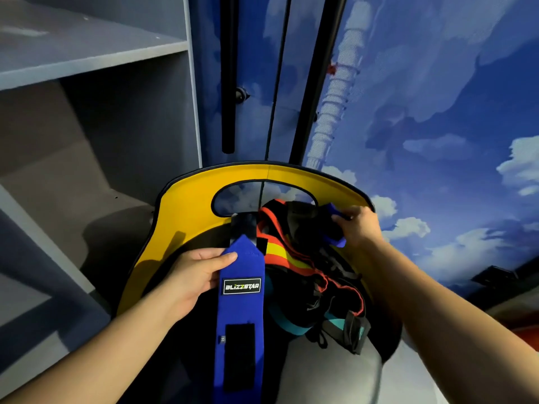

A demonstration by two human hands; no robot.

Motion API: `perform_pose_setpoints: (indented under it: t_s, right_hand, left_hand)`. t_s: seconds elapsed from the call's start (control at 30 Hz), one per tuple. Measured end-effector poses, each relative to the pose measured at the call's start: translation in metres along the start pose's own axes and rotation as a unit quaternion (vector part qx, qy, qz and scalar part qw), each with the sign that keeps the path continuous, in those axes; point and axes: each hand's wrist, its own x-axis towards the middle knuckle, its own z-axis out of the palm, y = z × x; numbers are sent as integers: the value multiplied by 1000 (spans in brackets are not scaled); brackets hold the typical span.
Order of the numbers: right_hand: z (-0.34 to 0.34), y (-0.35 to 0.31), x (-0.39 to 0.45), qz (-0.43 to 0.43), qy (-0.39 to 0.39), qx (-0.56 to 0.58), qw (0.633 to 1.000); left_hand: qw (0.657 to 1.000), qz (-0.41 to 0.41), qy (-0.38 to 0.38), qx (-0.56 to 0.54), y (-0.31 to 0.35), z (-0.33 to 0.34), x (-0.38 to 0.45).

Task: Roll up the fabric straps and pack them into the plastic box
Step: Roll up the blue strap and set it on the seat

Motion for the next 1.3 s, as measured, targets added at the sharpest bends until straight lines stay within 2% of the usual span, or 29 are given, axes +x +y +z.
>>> perform_pose_setpoints:
  t_s: [0.13,0.23,0.43,0.57,0.63,0.7,0.8,0.9,1.0,1.1,1.2,1.3]
  right_hand:
    - [-44,-20,5,12,-3,203,979]
    - [-70,-44,-2,-10,-6,306,952]
    - [-103,-86,-39,-49,-32,408,911]
    - [-98,-89,-66,-47,-41,413,909]
    - [-81,-79,-84,-42,-56,385,920]
    - [-58,-65,-105,-30,-86,310,946]
    - [-29,-38,-135,-49,-129,78,987]
    - [-14,-17,-155,-139,-126,-100,977]
    - [-8,-4,-169,-177,-141,-148,963]
    - [-6,3,-180,-187,-160,-172,954]
    - [-8,6,-184,-164,-145,-172,961]
    - [-13,21,-182,-144,-142,-271,941]
  left_hand:
    - [1000,7,-4,-4,9,-1,-11]
    - [1000,12,-2,-11,15,1,-18]
    - [999,31,-6,-32,33,4,-41]
    - [998,41,-9,-36,41,1,-56]
    - [998,43,-5,-41,42,0,-63]
    - [998,41,-2,-42,41,-1,-69]
    - [999,30,1,-41,38,-7,-75]
    - [999,22,3,-41,36,-16,-78]
    - [999,19,1,-29,35,-20,-79]
    - [999,16,2,-28,33,-20,-78]
    - [1000,14,2,-24,30,-18,-78]
    - [1000,15,0,-18,28,-16,-77]
